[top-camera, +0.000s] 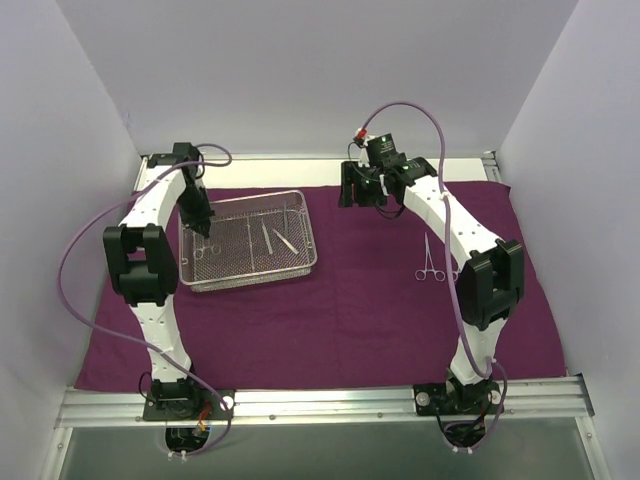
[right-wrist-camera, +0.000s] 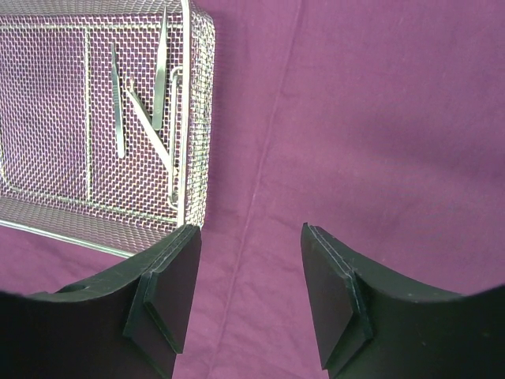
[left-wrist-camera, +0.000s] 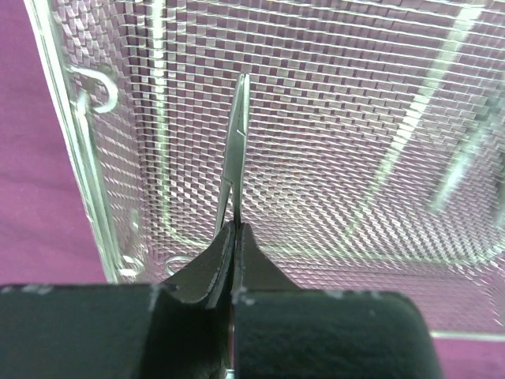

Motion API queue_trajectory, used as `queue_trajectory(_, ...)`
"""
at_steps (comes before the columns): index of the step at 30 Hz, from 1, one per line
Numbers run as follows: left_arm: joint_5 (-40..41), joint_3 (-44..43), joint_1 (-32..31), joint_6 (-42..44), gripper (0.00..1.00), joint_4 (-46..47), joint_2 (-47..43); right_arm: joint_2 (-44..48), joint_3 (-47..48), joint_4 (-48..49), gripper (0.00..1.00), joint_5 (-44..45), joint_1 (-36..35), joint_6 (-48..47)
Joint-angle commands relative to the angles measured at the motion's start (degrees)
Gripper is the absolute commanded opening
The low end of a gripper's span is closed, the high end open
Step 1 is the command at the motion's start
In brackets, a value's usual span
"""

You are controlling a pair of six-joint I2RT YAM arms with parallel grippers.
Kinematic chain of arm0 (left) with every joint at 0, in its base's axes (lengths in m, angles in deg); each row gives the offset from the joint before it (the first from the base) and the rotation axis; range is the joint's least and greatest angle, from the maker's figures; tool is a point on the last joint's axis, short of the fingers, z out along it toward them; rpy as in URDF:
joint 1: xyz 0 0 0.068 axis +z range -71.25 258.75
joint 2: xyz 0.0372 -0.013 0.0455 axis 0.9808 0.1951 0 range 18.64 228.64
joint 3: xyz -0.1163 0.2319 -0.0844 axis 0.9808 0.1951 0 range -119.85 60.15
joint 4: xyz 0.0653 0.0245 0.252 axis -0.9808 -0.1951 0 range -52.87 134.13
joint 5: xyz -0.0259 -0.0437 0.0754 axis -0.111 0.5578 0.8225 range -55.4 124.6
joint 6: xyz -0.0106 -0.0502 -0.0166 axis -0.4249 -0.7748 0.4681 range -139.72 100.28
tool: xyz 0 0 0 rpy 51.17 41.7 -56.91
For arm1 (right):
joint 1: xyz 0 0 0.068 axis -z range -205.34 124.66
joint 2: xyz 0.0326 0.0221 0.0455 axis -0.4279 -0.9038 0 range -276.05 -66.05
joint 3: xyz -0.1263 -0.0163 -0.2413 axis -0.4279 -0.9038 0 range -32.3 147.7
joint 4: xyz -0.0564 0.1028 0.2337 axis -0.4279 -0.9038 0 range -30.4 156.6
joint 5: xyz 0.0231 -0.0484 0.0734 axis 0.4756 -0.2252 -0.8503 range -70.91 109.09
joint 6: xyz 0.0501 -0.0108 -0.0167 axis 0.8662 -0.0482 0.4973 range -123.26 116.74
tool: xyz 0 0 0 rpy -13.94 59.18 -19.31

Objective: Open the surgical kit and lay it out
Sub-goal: Pick up the medical item from the container, then place the medical item in the surgical kit.

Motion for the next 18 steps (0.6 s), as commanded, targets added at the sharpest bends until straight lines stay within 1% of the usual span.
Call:
queue_trajectory(1,-0.4,-4.4,-2.8,-1.8,0.02,-3.1,-3.9,1.7,2.9,-0.9,0.53,2.5,0.4,1.8)
queue_trajectory(4,-0.3,-7.8,-6.3,-4.4,0.02,-3.8,-3.6,1.8,3.7,-2.7,0.5,5.4,0.6,4.0)
queue_trajectory(5,-0.2,-9.6,-8.6,-6.2,0.02,-3.9,-3.4,1.9,3.7,-3.7,0.49,5.7,1.0,6.1)
queue_trajectory(8,-0.4,-13.5,-12.5,-9.6,0.02,-4.7,-1.7,2.2,3.1,-5.3,0.47,5.1,2.5,10.0)
queue_trajectory(9,-0.4,-17.1,-14.7,-10.2,0.02,-5.2,-0.3,2.4,3.0,-6.0,0.47,4.7,3.0,10.6)
queue_trajectory(10,-0.2,-19.3,-15.7,-10.8,0.02,-6.9,0.5,3.1,2.3,-6.0,0.47,4.4,3.7,10.7)
queue_trajectory(11,-0.3,-21.2,-16.5,-11.2,0.02,-7.6,1.3,3.7,1.8,-5.7,0.47,2.3,3.9,10.6)
queue_trajectory(12,-0.3,-24.5,-18.0,-11.4,0.02,-8.3,2.2,4.1,1.5,-4.0,0.49,-0.2,4.1,8.6)
queue_trajectory(13,-0.4,-25.9,-18.6,-11.4,0.02,-9.2,2.6,4.7,1.3,-3.2,0.51,-2.9,4.0,6.8)
queue_trajectory(14,-1.0,-26.9,-19.1,-11.8,0.02,-9.5,2.7,4.8,1.1,-1.6,0.57,-10.2,4.0,5.5)
queue_trajectory(15,-1.7,-27.7,-19.7,-12.0,0.02,-9.8,2.5,4.9,0.8,-0.3,0.58,-15.0,4.0,3.6)
queue_trajectory(16,-2.3,-28.8,-20.5,-12.3,0.02,-10.2,2.2,5.2,0.3,1.1,0.59,-18.9,4.1,3.7)
queue_trajectory(17,-3.2,-29.1,-20.9,-12.9,0.02,-10.4,2.0,5.6,-1.8,5.3,0.6,-22.5,4.0,3.8)
queue_trajectory(18,-3.3,-29.2,-21.3,-13.1,0.02,-10.5,1.4,6.1,-3.2,7.5,0.6,-28.7,3.9,4.2)
